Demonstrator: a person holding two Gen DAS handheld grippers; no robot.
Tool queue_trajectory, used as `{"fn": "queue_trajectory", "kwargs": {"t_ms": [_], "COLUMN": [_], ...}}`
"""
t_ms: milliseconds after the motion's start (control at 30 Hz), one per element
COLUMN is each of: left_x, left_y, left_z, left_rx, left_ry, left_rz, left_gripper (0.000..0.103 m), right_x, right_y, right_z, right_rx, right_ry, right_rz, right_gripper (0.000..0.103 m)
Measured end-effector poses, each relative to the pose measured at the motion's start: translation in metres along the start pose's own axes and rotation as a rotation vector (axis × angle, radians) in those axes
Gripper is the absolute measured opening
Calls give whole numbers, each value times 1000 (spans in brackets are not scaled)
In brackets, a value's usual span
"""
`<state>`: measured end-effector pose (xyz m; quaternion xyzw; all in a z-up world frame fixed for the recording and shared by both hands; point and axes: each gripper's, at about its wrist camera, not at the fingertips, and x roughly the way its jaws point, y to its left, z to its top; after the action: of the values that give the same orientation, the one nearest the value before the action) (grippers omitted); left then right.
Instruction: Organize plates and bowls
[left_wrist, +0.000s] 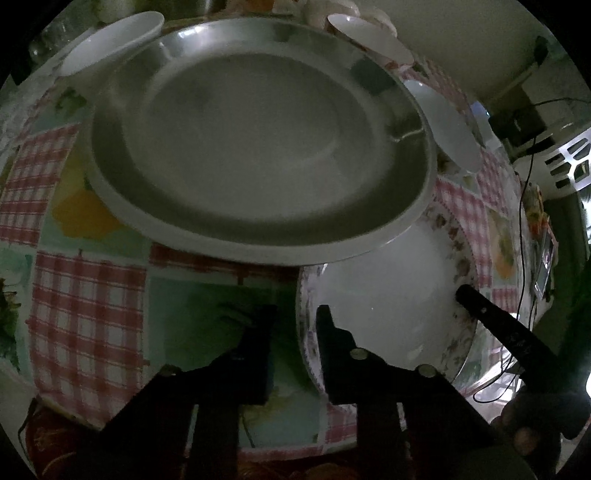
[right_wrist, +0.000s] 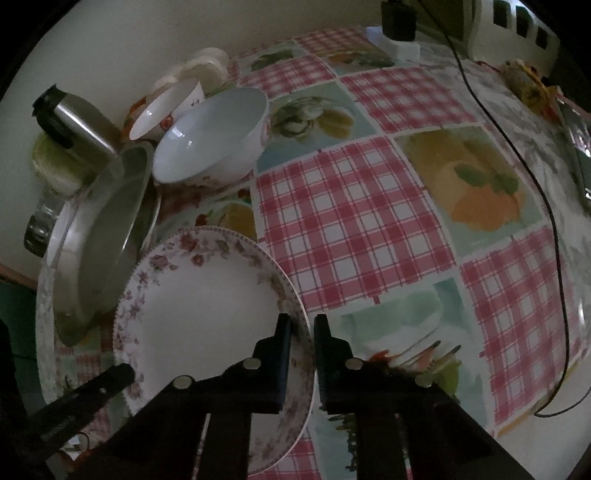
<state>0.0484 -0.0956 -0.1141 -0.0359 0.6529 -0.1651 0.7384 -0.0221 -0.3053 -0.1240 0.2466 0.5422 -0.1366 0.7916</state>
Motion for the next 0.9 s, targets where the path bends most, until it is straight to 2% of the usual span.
{"fn": "queue_trajectory", "kwargs": {"t_ms": [133, 433, 733, 900], "left_x": [8, 22, 35, 36], "left_y": [-6, -37, -55, -57], "left_z": [0, -8, -8, -4], "left_rx": [10, 86, 72, 95], "left_ry": [18, 54, 72, 58], "left_rz": [-14, -83, -154, -143], "left_gripper": [12, 12, 13, 13], "right_x": [-2, -10, -15, -15], "right_y": [-1, -35, -70, -70], "right_z": [1, 4, 1, -4], "right_rx": [-5, 80, 176, 181], "right_ry": [-1, -18, -17, -10], "right_rz": [0, -18, 47, 56], "right_gripper": [13, 15, 16, 17]}}
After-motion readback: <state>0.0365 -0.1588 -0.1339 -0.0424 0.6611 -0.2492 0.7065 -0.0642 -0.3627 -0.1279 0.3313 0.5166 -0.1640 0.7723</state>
